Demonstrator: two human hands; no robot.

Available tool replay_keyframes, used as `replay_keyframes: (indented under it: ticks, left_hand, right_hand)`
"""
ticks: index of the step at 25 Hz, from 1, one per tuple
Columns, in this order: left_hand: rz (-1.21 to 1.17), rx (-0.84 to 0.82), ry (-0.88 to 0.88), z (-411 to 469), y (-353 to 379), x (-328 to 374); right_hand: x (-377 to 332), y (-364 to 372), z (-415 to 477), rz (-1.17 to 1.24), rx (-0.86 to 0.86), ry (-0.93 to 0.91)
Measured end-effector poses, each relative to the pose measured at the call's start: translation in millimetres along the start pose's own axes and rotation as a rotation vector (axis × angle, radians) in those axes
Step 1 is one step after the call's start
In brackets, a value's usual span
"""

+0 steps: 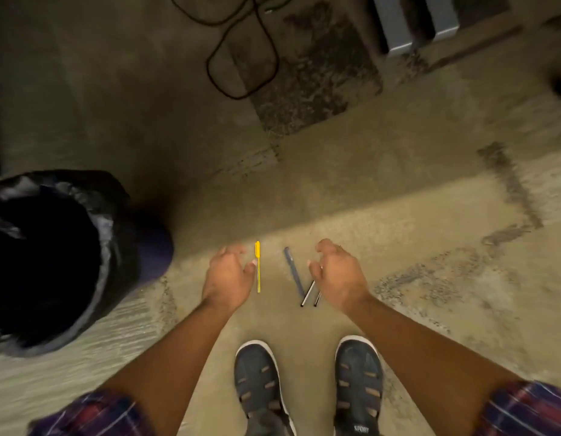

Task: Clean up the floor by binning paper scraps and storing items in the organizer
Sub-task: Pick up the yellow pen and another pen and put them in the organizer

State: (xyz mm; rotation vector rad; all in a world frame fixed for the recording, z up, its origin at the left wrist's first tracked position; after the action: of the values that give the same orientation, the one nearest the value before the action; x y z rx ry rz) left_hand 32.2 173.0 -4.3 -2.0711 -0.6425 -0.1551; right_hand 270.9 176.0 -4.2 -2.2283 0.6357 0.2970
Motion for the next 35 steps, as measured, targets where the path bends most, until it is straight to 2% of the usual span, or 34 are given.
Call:
replay_keyframes:
  ticks: [5,11,14,16,20,24,26,30,35]
  left_hand:
    - [-0.212,0.039,-0.249,44,53,-46]
    - [-0.303,0.050,-0.350,64,102,-69]
    - [-0.327,0.099,-0.309,67,108,-71]
    - [-0.309,0.090,-0.253,67,108,-66]
    - [-0.493,0.033,-0.299,54,110,-70]
    - [-0.700,-0.069,-0.226,22,81,-33]
    - [-0.771,-0.066,-0.179,-4,49,-3]
    - [-0.774,-0.011,-0.119,-53,-16,39]
    - [-0.781,0.001,-0.028,-117,-114,103]
  right_hand:
    - [5,62,56,0.051,-0.056,0.079]
    - [4,108,92,-0.036,-0.051,0.089]
    - [4,118,99,-0.128,-0.037,0.074]
    - [4,117,100,-0.103,-0.023,0.089]
    - [-3,101,82,-0.005,-0.007,0.074]
    - [-20,65,44,0.236,-0.001,0.085]
    - [-35,35,21,0.330,0.037,0.086]
    - [-70,-26,-29,0.535,0.042,0.104]
    - [-125,-114,-103,0.680,0.034,0.082]
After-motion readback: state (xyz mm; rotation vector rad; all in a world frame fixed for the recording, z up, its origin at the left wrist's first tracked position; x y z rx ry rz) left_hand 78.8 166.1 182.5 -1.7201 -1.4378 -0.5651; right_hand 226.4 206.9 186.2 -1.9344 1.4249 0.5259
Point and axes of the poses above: each hand's wrist, its own z-axis towards the middle knuckle, its own y-axis out of the palm, x = y × z, the point moved 9 cm from there along z, towards the middle knuckle, and after that the axes turned 4 degrees about y, right-handed, at the moved point
